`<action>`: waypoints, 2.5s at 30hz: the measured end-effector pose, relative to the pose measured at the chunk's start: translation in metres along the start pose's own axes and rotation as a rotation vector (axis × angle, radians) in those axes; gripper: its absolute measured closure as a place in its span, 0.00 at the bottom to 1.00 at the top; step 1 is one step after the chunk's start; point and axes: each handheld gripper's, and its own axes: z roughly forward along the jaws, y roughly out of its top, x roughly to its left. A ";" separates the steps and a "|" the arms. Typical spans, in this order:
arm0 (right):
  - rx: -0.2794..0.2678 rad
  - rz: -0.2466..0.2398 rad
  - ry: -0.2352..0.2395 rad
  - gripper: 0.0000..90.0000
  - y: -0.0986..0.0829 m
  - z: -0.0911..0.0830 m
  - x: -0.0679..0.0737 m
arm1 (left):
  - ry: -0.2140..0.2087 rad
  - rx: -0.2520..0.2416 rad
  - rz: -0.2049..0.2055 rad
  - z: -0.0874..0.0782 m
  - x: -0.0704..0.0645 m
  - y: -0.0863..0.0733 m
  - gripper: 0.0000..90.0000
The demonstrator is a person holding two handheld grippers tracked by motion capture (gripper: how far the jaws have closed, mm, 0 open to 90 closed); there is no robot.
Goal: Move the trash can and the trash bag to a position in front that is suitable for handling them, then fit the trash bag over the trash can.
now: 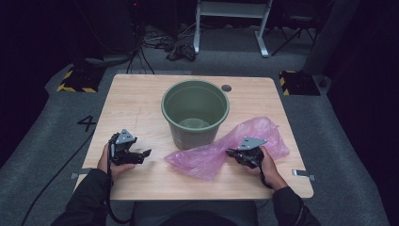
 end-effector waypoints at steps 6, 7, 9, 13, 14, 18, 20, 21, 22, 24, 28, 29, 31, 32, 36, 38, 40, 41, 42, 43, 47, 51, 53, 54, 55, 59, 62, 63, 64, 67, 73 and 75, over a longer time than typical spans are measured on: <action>-0.047 -0.010 -0.021 0.97 0.002 -0.016 -0.001 | 0.012 0.081 0.011 0.013 0.002 -0.003 0.20; -0.052 -0.012 -0.027 0.97 0.002 -0.018 -0.001 | 0.009 0.084 0.008 0.015 0.001 -0.003 0.20; -0.066 -0.008 -0.036 0.97 0.002 -0.022 -0.002 | 0.001 0.090 0.012 0.016 0.002 -0.003 0.20; -0.105 -0.012 -0.049 0.97 0.003 -0.033 -0.004 | 0.000 0.091 0.016 0.018 0.002 -0.003 0.20; -0.115 -0.013 -0.053 0.97 0.004 -0.037 -0.004 | -0.005 0.098 0.010 0.019 0.002 -0.003 0.20; -0.167 -0.018 -0.062 0.98 0.006 -0.051 -0.001 | -0.002 0.098 0.015 0.019 0.003 -0.003 0.19; -0.181 -0.030 -0.071 0.98 0.007 -0.057 -0.001 | 0.002 0.096 0.014 0.021 0.001 -0.004 0.19; -0.193 -0.034 -0.074 0.98 0.007 -0.060 0.000 | 0.006 0.089 0.016 0.021 0.001 -0.004 0.18; -0.203 -0.030 -0.075 0.98 0.007 -0.063 0.000 | 0.007 0.086 0.015 0.022 0.001 -0.004 0.18; -0.221 -0.037 -0.084 0.98 0.008 -0.070 0.001 | 0.010 0.079 0.014 0.022 0.001 -0.005 0.17; -0.260 -0.040 -0.105 0.98 0.010 -0.084 0.005 | 0.014 0.080 0.015 0.024 0.001 -0.003 0.17; -0.271 -0.047 -0.117 0.98 0.011 -0.089 0.006 | 0.018 0.081 0.011 0.024 0.001 -0.003 0.17; -0.282 -0.056 -0.126 0.98 0.012 -0.094 0.008 | 0.023 0.080 0.006 0.024 0.001 -0.003 0.17; -0.290 -0.065 -0.134 0.98 0.013 -0.097 0.008 | 0.026 0.082 0.000 0.024 0.000 -0.003 0.17; -0.318 -0.076 -0.147 0.98 0.017 -0.106 0.010 | 0.032 0.077 -0.008 0.025 -0.001 -0.003 0.17; -0.322 -0.078 -0.154 0.98 0.017 -0.108 0.010 | 0.027 0.076 -0.005 0.025 0.000 -0.003 0.17; -0.327 -0.079 -0.158 0.98 0.018 -0.109 0.009 | 0.024 0.076 0.002 0.025 0.001 -0.002 0.17; -0.330 -0.078 -0.157 0.98 0.018 -0.109 0.009 | 0.021 0.079 0.005 0.025 0.001 -0.002 0.17; -0.333 -0.083 -0.156 0.98 0.018 -0.110 0.009 | 0.021 0.080 0.005 0.025 0.001 -0.002 0.17; -0.335 -0.086 -0.156 0.98 0.018 -0.111 0.010 | 0.022 0.080 0.007 0.025 0.001 -0.002 0.17; -0.363 -0.103 -0.157 0.98 0.022 -0.116 0.013 | 0.022 0.077 0.004 0.025 0.001 -0.002 0.17; -0.389 -0.110 -0.160 0.98 0.026 -0.122 0.015 | 0.022 0.077 0.004 0.025 0.001 -0.002 0.17; -0.399 -0.113 -0.162 0.98 0.027 -0.123 0.016 | 0.022 0.077 0.004 0.025 0.001 -0.002 0.17; -0.405 -0.122 -0.166 0.98 0.028 -0.125 0.016 | 0.022 0.077 0.005 0.026 0.001 -0.002 0.17; -0.413 -0.119 -0.164 0.98 0.029 -0.125 0.017 | 0.021 0.077 0.005 0.026 0.001 -0.002 0.17; -0.436 -0.127 -0.165 0.98 0.033 -0.130 0.017 | 0.015 0.079 0.005 0.027 0.002 -0.001 0.16; -0.447 -0.128 -0.173 0.98 0.035 -0.135 0.016 | 0.017 0.078 0.010 0.028 0.002 0.000 0.16; -0.451 -0.130 -0.177 0.98 0.036 -0.136 0.016 | 0.017 0.078 0.010 0.028 0.002 0.000 0.16; -0.455 -0.130 -0.179 0.98 0.036 -0.137 0.015 | 0.017 0.079 0.010 0.028 0.002 0.000 0.16; -0.461 -0.132 -0.180 0.98 0.037 -0.140 0.015 | 0.017 0.079 0.010 0.027 0.002 0.000 0.16; -0.481 -0.133 -0.199 0.98 0.043 -0.148 0.015 | 0.015 0.080 0.007 0.028 0.002 0.000 0.16; -0.488 -0.129 -0.212 0.98 0.046 -0.152 0.014 | 0.015 0.080 0.007 0.028 0.002 0.000 0.16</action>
